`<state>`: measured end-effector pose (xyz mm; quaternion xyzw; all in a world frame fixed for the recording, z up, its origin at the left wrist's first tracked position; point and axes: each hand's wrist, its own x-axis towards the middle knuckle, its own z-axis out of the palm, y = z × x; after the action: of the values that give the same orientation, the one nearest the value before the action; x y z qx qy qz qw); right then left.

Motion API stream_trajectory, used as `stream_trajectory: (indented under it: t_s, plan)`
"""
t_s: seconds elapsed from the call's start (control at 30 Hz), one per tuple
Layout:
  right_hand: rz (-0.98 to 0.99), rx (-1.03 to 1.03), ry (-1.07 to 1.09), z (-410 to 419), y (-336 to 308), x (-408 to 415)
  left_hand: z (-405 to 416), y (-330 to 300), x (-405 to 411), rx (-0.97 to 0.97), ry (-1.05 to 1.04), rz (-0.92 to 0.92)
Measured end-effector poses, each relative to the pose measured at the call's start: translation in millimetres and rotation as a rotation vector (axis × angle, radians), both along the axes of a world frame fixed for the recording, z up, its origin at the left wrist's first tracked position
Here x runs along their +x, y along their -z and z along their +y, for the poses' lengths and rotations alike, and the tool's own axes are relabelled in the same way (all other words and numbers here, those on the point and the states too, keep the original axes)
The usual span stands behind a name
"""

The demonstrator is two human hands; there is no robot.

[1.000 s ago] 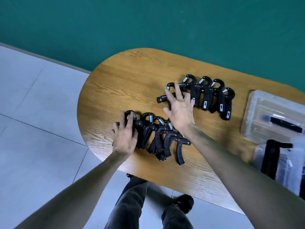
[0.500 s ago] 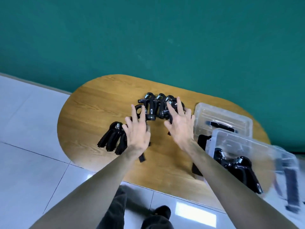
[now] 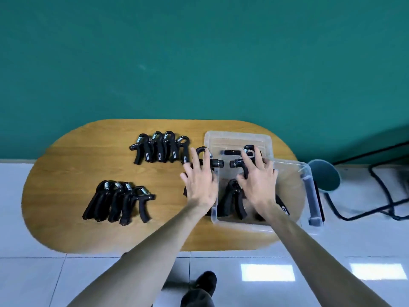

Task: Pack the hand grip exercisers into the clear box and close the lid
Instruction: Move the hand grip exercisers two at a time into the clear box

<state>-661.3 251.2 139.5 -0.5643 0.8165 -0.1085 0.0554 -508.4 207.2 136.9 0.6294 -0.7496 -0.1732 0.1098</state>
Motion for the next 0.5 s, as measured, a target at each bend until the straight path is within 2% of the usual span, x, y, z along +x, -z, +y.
stream_trajectory:
  t_s: [0.17, 0.5]
  plan:
    - [0.021, 0.021, 0.083, 42, 13, -40, 26, 11, -53, 0.008, 0.138, -0.028]
    - [-0.058, 0.134, 0.214, 79, 61, -86, 52, 57, -99, 0.086, 0.192, -0.082]
